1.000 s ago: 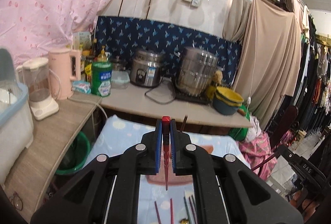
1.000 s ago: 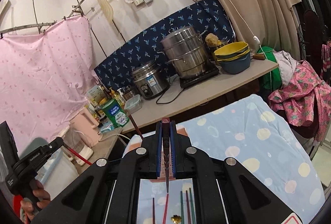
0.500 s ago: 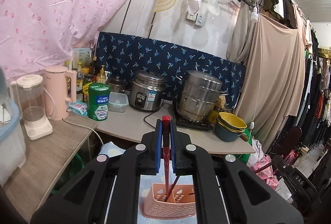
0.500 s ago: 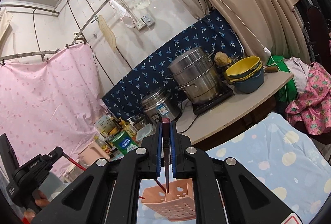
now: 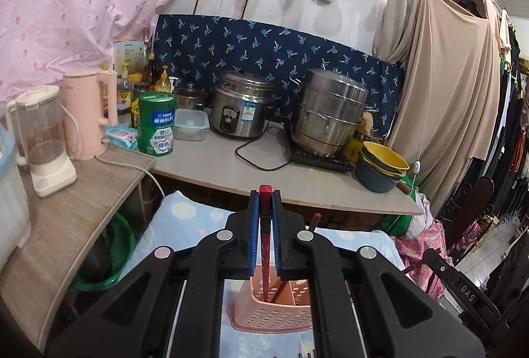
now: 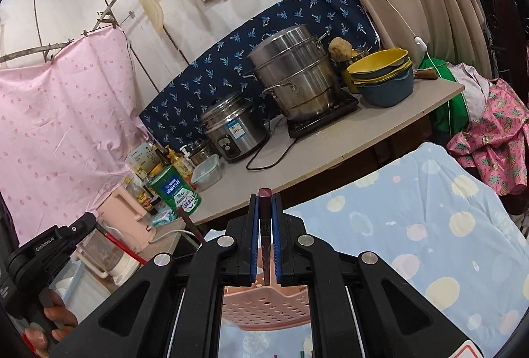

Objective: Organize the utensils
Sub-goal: 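Open both tools to release the chopsticks into the caddy, then return both tools to the remaining chopsticks and position around a chopstick, then close the left tool on a dark-red chopstick while the right tool grasps another dark-red chopstick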

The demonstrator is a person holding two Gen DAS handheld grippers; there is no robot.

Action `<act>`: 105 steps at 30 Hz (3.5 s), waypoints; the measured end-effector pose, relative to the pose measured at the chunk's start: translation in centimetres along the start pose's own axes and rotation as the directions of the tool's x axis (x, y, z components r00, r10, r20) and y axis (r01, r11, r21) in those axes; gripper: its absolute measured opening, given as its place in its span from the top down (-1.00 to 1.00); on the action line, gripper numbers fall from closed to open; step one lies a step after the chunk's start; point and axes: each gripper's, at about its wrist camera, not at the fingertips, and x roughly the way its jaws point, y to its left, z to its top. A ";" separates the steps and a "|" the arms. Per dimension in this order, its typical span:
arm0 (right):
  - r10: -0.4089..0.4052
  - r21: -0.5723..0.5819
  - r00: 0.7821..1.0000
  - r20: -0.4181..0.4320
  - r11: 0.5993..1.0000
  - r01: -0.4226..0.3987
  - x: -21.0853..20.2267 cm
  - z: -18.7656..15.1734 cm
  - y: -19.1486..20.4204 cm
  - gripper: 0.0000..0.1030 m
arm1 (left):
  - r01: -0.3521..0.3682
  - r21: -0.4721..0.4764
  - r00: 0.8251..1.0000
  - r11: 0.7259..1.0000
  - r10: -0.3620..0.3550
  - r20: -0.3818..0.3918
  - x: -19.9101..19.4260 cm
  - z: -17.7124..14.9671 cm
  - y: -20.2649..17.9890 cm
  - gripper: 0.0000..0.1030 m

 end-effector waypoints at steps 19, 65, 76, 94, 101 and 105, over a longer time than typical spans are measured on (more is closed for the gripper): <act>-0.020 -0.006 1.000 -0.004 1.000 0.020 -4.8 -2.4 -0.5 0.21 | -0.028 -0.009 0.997 1.000 0.027 -0.076 -2.3 -3.3 1.2 0.23; -0.258 -0.307 0.851 -0.457 0.944 0.121 -11.8 -24.7 -4.7 0.41 | -0.041 0.101 0.831 0.994 0.090 -0.549 -8.2 -28.4 1.8 0.23; -0.267 -0.320 0.830 -0.490 0.940 0.114 -11.0 -26.0 -4.7 0.73 | -0.018 0.109 0.824 0.994 0.076 -0.561 -8.4 -29.2 1.0 0.23; -0.286 -0.344 0.821 -0.494 0.932 0.117 -10.6 -26.5 -4.7 0.80 | 0.025 0.128 0.805 0.991 0.056 -0.591 -8.2 -30.4 -0.4 0.23; -0.280 -0.333 0.822 -0.496 0.936 0.118 -10.5 -26.5 -4.8 0.81 | 0.016 0.126 0.796 0.992 0.064 -0.602 -8.1 -30.8 0.0 0.23; -0.279 -0.330 0.822 -0.496 0.936 0.119 -10.5 -26.5 -4.8 0.81 | 0.016 0.141 0.795 0.990 0.073 -0.603 -8.4 -31.0 -0.2 0.23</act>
